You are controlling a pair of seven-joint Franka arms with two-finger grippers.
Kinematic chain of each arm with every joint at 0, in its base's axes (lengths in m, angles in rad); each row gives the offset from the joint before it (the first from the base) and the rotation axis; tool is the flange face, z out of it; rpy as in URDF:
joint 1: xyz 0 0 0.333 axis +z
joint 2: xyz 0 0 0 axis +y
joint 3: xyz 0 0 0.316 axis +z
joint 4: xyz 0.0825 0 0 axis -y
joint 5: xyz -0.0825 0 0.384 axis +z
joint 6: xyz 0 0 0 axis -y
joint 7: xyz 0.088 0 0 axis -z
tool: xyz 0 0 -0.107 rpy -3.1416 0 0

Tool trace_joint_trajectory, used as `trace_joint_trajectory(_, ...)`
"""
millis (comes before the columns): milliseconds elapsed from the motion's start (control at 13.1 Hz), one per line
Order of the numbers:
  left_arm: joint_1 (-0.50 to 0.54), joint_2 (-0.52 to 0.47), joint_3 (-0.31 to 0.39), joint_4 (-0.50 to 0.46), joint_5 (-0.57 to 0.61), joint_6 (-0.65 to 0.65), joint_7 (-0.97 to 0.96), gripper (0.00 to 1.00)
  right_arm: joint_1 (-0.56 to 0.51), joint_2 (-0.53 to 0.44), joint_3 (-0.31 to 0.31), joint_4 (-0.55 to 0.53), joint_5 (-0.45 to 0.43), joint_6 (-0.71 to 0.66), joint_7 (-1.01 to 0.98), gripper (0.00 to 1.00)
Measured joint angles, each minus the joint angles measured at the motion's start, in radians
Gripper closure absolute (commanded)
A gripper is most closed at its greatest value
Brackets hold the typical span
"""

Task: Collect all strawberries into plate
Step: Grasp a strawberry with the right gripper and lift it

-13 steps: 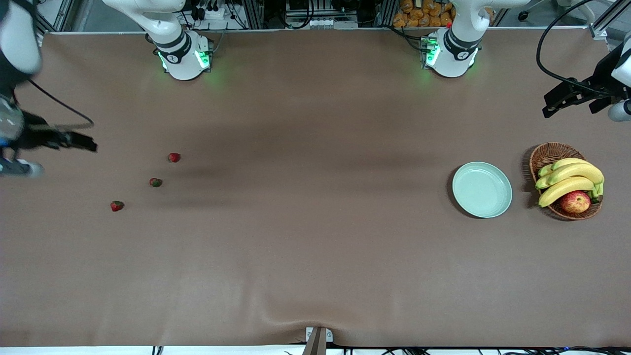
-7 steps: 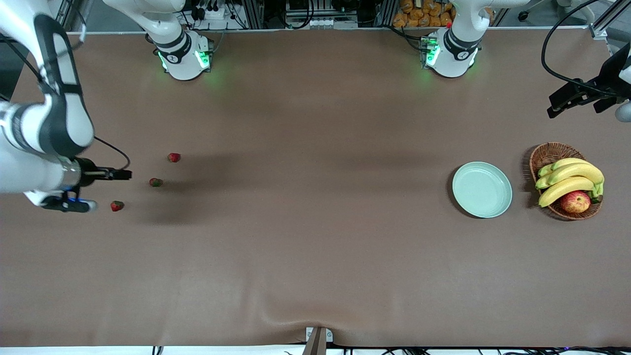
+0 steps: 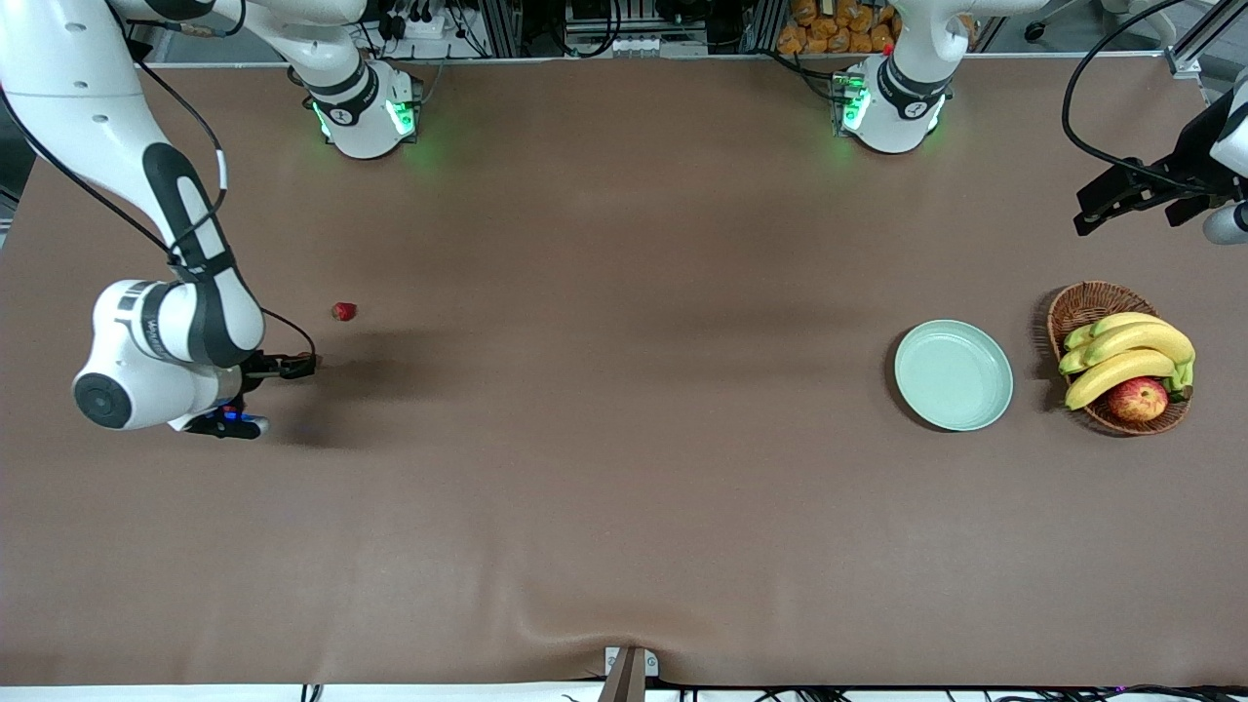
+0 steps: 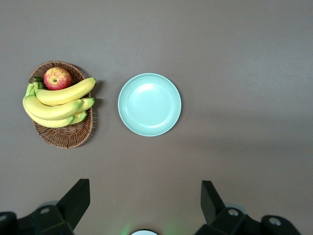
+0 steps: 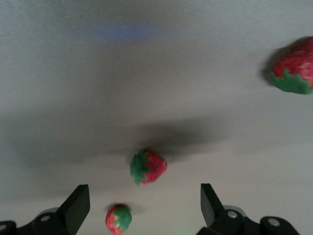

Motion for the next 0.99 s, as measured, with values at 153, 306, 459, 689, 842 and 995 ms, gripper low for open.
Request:
trace_joint_trajectory(153,0.002,0.000,0.000,0.000,0.000,0.009,0.000,0.00,0.000,0.006,0.000,-0.015,0.000,0.013,0.000,0.05)
trace_joint_trajectory(306,0.002,0.001,0.000,-0.001,0.000,0.023,0.000,0.00,0.000,0.009,0.000,-0.017,0.000,0.010,0.000,0.17)
trace_joint_trajectory(459,0.001,0.003,0.000,-0.001,0.000,0.032,0.000,0.00,0.000,0.014,0.000,-0.029,0.000,0.006,0.000,0.23)
trace_joint_trajectory(689,0.001,0.007,0.000,-0.005,0.000,0.042,0.000,0.00,0.000,0.024,0.001,-0.044,0.000,0.007,0.000,0.31)
trace_joint_trajectory(842,0.000,0.007,-0.001,-0.007,0.000,0.043,0.000,0.00,0.000,0.024,0.002,-0.044,0.000,0.009,0.000,0.35)
trace_joint_trajectory(995,-0.004,0.007,-0.002,-0.012,0.000,0.049,0.000,0.00,0.003,0.024,0.004,-0.044,0.000,0.013,0.000,0.37)
